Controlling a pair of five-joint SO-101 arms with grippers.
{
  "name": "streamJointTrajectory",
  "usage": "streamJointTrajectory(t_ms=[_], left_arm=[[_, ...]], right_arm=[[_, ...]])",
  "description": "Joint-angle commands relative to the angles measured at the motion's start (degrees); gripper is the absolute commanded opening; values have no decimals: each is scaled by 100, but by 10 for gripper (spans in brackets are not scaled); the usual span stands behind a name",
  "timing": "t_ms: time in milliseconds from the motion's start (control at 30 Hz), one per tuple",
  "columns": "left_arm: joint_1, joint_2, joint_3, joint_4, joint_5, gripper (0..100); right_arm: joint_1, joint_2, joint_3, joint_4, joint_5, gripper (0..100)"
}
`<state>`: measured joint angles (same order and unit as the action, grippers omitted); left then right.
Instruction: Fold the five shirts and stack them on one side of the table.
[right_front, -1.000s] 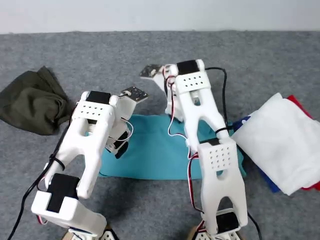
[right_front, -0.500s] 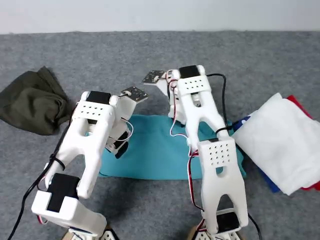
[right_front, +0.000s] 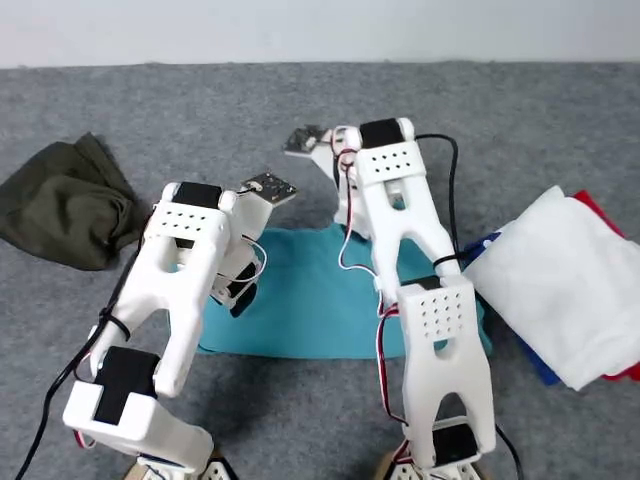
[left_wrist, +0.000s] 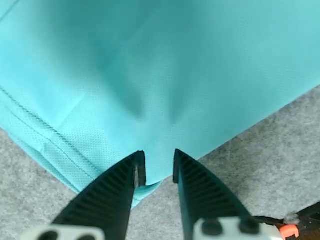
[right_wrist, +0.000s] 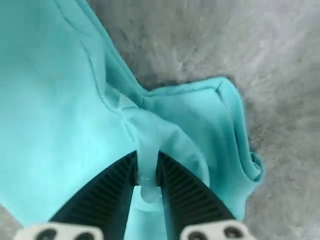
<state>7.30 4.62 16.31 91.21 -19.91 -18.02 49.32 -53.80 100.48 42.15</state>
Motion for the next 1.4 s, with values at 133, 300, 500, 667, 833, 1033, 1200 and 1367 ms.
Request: streamJointTrajectory(t_ms=[133, 300, 500, 667, 833, 1033, 1200, 1367], left_arm=[[62, -35, -22, -18, 0, 97], [62, -35, -13, -18, 0, 97], [62, -35, -13, -18, 0, 97], [62, -26, -13, -18, 0, 97], [26, -26, 198, -53, 9, 97], [-281, -35, 910, -466, -9, 97], [-853, -35, 945, -466, -185, 97], [-932, -35, 980, -457, -290, 97]], right_arm=[[-567, -1130, 1108, 251, -202, 11], [-409, -1235, 1679, 224, -193, 11], [198, -1235, 1679, -242, -202, 37], [409, -1235, 1679, -831, -1064, 211], [514, -1376, 1644, -1033, -1503, 235], [1156, -1947, 1380, -840, -1424, 235], [1710, -1420, 1433, -1420, -844, 234], [1578, -699, 1424, -2273, -809, 234]])
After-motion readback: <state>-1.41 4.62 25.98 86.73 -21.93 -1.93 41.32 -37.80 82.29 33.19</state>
